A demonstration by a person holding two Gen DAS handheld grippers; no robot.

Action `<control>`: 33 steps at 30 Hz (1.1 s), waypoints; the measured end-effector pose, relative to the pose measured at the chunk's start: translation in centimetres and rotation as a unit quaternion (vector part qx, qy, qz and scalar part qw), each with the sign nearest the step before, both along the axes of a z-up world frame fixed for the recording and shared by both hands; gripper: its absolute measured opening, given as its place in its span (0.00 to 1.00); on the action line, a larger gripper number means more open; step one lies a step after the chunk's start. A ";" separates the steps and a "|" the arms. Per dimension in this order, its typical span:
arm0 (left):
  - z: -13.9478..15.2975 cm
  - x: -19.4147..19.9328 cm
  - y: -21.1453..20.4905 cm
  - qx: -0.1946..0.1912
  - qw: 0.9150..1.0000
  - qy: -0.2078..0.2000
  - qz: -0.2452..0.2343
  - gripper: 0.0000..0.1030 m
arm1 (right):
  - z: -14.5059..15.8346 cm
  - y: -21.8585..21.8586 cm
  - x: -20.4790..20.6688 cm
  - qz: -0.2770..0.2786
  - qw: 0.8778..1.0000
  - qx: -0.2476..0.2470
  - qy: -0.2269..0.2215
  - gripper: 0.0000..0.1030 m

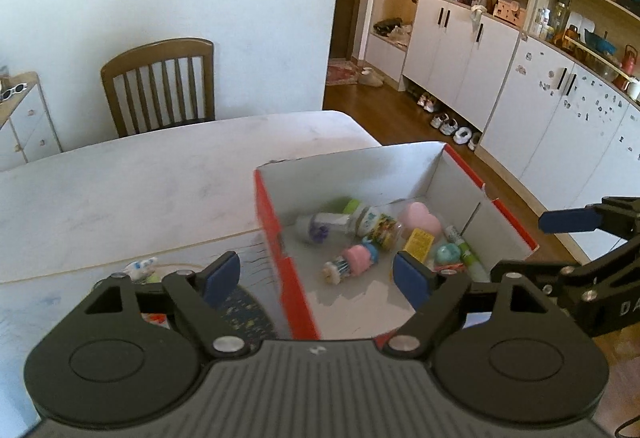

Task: Organize rigid objects
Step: 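Move both tools back to the small toys on the table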

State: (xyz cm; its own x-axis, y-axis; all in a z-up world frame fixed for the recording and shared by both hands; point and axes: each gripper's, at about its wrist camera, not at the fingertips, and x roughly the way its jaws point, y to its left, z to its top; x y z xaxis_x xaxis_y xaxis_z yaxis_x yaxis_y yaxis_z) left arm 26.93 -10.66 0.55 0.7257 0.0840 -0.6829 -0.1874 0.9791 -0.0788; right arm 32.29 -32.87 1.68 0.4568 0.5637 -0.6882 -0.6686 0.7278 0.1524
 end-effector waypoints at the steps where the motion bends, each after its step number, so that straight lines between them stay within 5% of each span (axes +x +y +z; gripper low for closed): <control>1: 0.0 -0.6 0.4 0.001 1.000 -0.003 0.002 0.81 | 0.1 0.3 -0.5 0.002 1.000 0.004 -0.004 0.98; 16: -1.8 -7.6 10.0 -0.021 0.999 -0.037 -0.012 1.00 | -1.0 9.0 -7.5 0.038 0.999 0.011 -0.022 0.98; 33: -5.5 -8.0 21.1 -0.049 0.998 -0.032 0.001 1.00 | -3.2 19.5 -10.4 0.046 0.999 -0.024 -0.014 0.97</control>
